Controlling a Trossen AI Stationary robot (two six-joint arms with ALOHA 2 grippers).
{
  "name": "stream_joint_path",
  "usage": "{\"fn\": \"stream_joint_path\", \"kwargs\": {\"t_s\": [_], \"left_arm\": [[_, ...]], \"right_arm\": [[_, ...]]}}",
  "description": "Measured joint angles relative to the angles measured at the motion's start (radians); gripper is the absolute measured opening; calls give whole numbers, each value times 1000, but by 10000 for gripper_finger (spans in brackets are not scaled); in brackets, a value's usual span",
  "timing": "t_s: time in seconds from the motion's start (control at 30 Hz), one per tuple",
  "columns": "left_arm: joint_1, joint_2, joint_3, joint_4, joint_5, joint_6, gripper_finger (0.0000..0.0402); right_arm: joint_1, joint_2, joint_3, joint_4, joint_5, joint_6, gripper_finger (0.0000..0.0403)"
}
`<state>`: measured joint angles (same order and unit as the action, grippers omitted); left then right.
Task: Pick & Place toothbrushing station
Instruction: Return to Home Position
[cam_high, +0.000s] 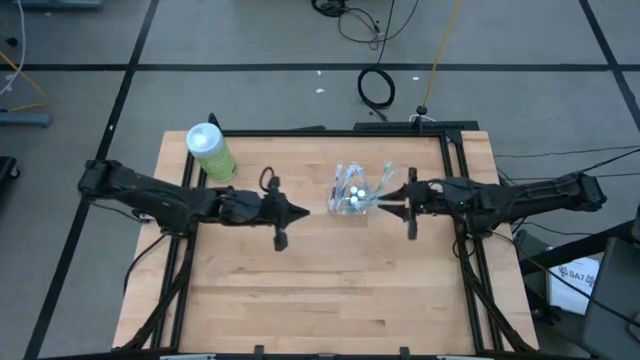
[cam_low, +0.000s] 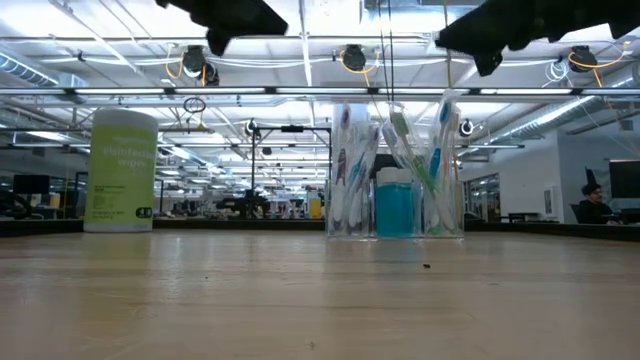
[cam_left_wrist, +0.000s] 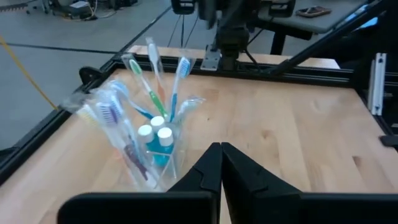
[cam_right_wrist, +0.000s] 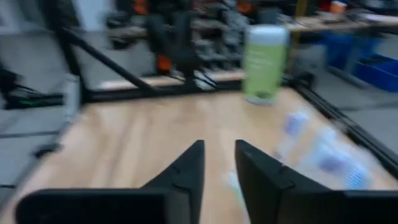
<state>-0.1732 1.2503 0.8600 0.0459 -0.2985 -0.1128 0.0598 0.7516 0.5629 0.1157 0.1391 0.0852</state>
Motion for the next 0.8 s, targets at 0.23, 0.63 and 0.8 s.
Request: {"fn": "stream_joint_path", "kwargs": {"t_s": [0.23,0.63,0.8], "left_arm": [[-12,-189,0,-199,-53,7,5],[-93,-558,0,-536,-185,34,3],[-130,-654,0,-635,-221,34,5]], "right_arm": [[28,-56,0,-19,-145,-26,6],[90,-122,-6,-157,-200,-134,1],[95,-177,-86,-88,-275,-222,3]]}}
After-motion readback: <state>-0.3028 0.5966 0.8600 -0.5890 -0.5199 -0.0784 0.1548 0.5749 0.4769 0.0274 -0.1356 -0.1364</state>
